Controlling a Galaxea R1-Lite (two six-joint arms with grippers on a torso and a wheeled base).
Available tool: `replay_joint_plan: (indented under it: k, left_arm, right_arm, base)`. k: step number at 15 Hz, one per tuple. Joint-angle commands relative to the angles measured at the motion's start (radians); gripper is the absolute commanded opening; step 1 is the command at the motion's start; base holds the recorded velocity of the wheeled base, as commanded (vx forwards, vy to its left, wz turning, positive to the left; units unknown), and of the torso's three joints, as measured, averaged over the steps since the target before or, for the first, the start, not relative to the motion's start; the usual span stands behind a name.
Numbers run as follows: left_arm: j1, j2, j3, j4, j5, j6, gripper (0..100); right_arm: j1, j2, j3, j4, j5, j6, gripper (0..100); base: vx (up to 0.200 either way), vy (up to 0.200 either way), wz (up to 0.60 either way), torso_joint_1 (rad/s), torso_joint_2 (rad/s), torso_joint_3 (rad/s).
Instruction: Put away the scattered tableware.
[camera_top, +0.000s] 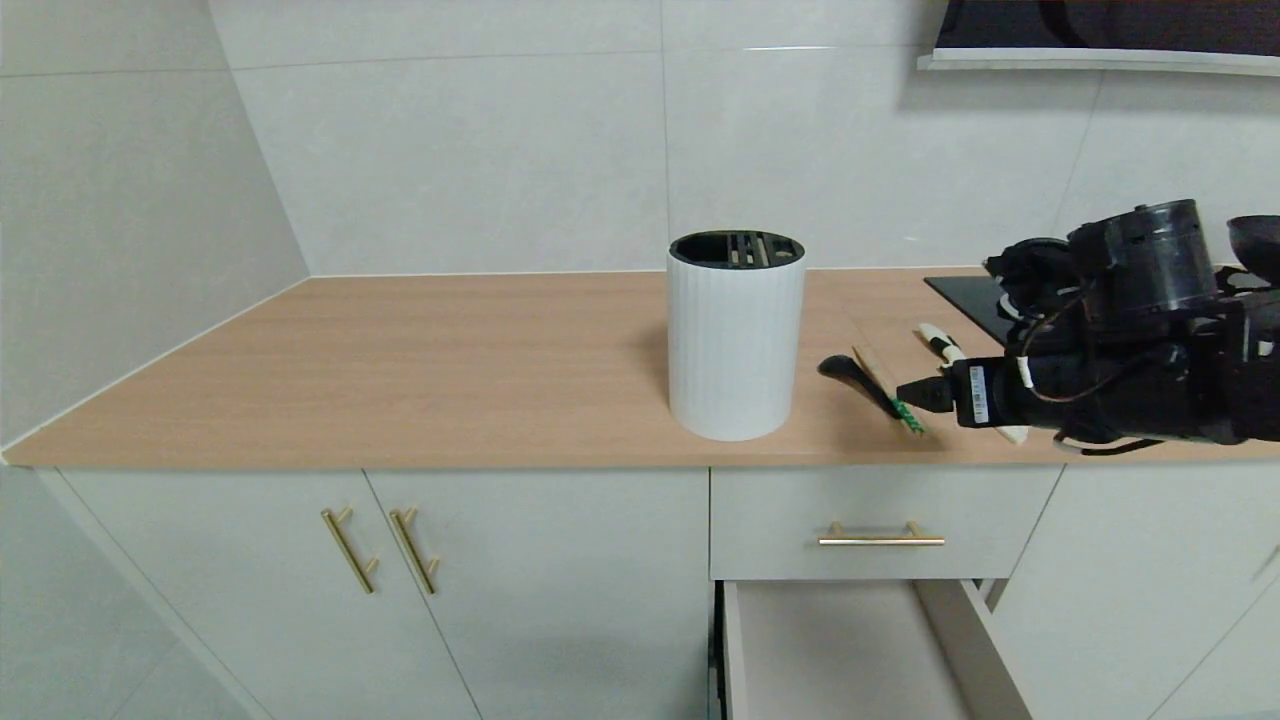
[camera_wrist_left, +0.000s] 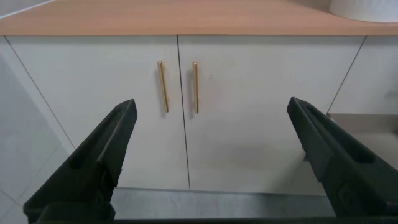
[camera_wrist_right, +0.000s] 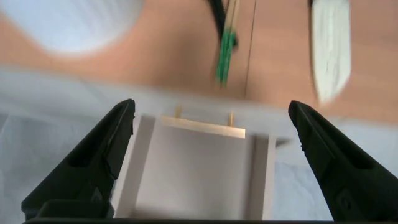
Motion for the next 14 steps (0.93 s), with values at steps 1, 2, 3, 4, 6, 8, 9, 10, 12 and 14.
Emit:
replay_joint_plan:
  k: [1, 2, 3, 4, 6, 8, 9, 10, 12, 14]
  left_arm:
    - [0.0, 0.002, 0.0, 0.0, 0.001, 0.0, 100]
    - [0.0, 0.002, 0.0, 0.0, 0.001, 0.0, 100]
    - [0.0, 0.002, 0.0, 0.0, 0.001, 0.0, 100]
    - [0.0, 0.002, 0.0, 0.0, 0.001, 0.0, 100]
    - [0.0, 0.002, 0.0, 0.0, 0.001, 0.0, 100]
    - [0.0, 0.002, 0.0, 0.0, 0.001, 0.0, 100]
    - [0.0, 0.002, 0.0, 0.0, 0.001, 0.0, 100]
    - [0.0, 0.002, 0.0, 0.0, 0.001, 0.0, 100]
    - [0.0, 0.002, 0.0, 0.0, 0.001, 0.0, 100]
    - [0.0, 0.002, 0.001, 0.0, 0.001, 0.0, 100]
  right_arm:
    - [-0.017, 0.122, -0.068, 0.025, -0.006, 0.015, 100]
    - [-0.029, 0.128, -0.071, 0.025, -0.003, 0.015, 100]
    - [-0.032, 0.135, -0.074, 0.024, 0.002, 0.015, 100]
    - [-0.032, 0.158, -0.086, 0.024, -0.007, 0.016, 100]
    - [-0.031, 0.174, -0.089, 0.024, -0.007, 0.016, 100]
    - [-0.031, 0.193, -0.091, 0.024, -0.009, 0.018, 100]
    - [-0.031, 0.208, -0.097, 0.019, -0.009, 0.019, 100]
    - [-0.031, 0.219, -0.097, 0.007, -0.016, 0.019, 100]
    - [-0.028, 0.245, -0.095, -0.027, -0.042, 0.019, 100]
    - [-0.026, 0.254, -0.092, -0.042, -0.049, 0.019, 100]
  base:
    - [0.0, 0.0, 0.0, 0.0, 0.0, 0.0]
    - [0.0, 0.0, 0.0, 0.0, 0.0, 0.0]
    - [0.0, 0.0, 0.0, 0.0, 0.0, 0.0]
    - [0.0, 0.0, 0.0, 0.0, 0.0, 0.0]
    - [0.0, 0.0, 0.0, 0.0, 0.0, 0.0]
    - [0.0, 0.0, 0.0, 0.0, 0.0, 0.0]
    - [0.0, 0.0, 0.0, 0.0, 0.0, 0.0]
    - [0.0, 0.0, 0.0, 0.0, 0.0, 0.0]
    - [0.0, 0.0, 0.0, 0.0, 0.0, 0.0]
    - [0.0, 0.0, 0.0, 0.0, 0.0, 0.0]
